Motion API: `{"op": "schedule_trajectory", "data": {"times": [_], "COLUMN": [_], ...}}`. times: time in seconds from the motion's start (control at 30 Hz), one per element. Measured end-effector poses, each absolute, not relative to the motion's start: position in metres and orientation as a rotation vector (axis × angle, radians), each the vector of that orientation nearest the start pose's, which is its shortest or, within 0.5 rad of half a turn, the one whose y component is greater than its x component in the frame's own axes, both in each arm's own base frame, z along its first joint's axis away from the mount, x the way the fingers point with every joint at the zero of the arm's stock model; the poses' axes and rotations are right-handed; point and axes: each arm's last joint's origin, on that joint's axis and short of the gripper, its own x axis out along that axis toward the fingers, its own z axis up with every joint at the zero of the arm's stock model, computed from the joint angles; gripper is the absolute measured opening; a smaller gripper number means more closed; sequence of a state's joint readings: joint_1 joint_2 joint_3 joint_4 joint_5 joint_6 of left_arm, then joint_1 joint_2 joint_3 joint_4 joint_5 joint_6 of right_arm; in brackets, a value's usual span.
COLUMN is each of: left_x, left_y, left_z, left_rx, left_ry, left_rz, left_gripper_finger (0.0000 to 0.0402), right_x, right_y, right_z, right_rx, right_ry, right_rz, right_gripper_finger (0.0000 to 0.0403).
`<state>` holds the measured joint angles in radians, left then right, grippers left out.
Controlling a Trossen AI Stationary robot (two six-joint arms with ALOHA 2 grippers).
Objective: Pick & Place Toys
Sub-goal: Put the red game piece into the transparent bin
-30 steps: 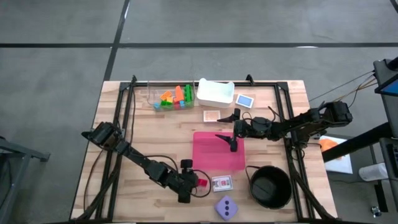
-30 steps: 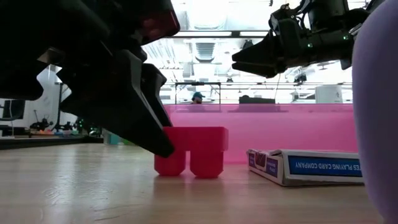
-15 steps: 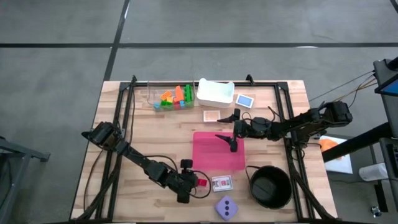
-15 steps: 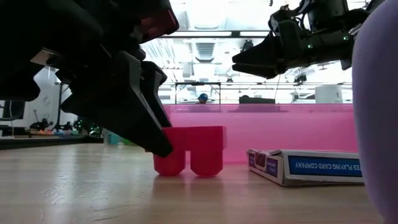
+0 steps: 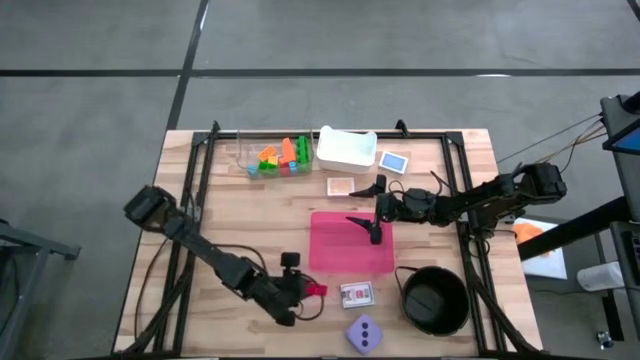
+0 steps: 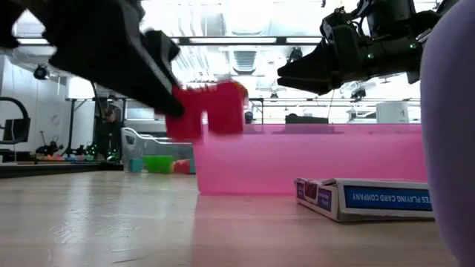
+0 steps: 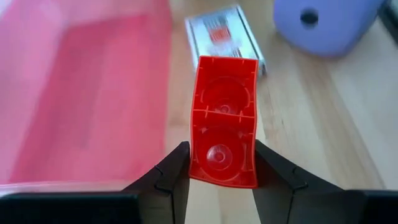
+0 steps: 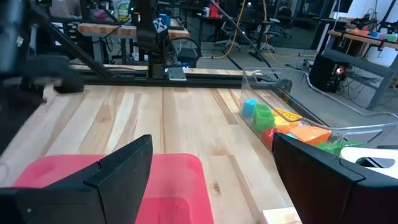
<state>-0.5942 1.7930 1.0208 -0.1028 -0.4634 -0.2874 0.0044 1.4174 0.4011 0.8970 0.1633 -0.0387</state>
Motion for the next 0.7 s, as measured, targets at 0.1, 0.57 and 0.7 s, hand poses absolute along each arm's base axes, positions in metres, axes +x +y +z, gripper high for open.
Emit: {"op": "schedule_trajectory", "data": {"times": [0.1, 0.57, 0.7], "left_x": [0.289, 0.223, 0.210], "left_y": [-0.184, -0.102, -0.060], "left_z": [0.168, 0.184, 0.190], "left_rx": [0.140, 0.079, 0.097], "left_ry": [0.667, 0.200, 0.151], "left_rz": [-0.001, 0.022, 0.106], "left_gripper_finger": [0.0129, 0.0129, 0.0129], "right_x": [0.255, 0.255, 0.256], "right_y": [-0.004, -0.003, -0.003], "right_z": [0.176, 0.176, 0.173], "right_rx": [-0.047, -0.043, -0.044], "right_ry": [0.123, 0.124, 0.139], "right_rz": [-0.156, -0.153, -0.152], "right_gripper_finger": [0.0330, 0.0330, 0.0329]}}
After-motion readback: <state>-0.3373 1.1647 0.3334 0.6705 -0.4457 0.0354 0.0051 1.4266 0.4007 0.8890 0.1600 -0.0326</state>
